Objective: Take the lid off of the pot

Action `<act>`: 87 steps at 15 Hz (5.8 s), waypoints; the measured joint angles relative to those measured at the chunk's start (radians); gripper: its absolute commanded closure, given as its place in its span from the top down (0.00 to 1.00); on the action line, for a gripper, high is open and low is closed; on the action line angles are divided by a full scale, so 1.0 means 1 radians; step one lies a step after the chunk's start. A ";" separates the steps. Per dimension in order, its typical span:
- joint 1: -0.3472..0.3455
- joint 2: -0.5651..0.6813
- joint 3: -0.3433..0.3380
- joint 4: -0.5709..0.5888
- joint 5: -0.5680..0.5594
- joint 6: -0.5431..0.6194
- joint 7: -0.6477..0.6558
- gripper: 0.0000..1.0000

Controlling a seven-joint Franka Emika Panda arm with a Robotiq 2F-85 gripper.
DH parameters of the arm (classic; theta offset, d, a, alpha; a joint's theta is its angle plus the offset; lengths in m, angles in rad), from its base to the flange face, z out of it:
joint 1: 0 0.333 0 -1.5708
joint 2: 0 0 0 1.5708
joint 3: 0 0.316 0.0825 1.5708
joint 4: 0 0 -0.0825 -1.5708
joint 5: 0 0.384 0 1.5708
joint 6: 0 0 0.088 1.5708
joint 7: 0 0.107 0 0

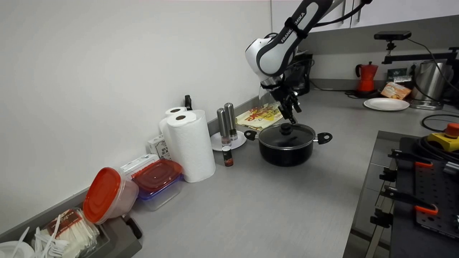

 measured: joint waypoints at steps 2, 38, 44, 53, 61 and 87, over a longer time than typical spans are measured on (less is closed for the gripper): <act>0.009 0.051 -0.019 0.031 -0.007 -0.011 0.045 1.00; 0.019 0.297 -0.008 0.389 0.066 -0.248 0.034 1.00; 0.019 0.312 -0.011 0.437 0.066 -0.251 0.034 1.00; 0.015 0.335 -0.023 0.478 0.066 -0.253 0.034 1.00; 0.014 0.362 -0.023 0.501 0.066 -0.266 0.034 0.39; 0.154 0.077 -0.001 0.545 -0.086 -0.320 -0.021 0.24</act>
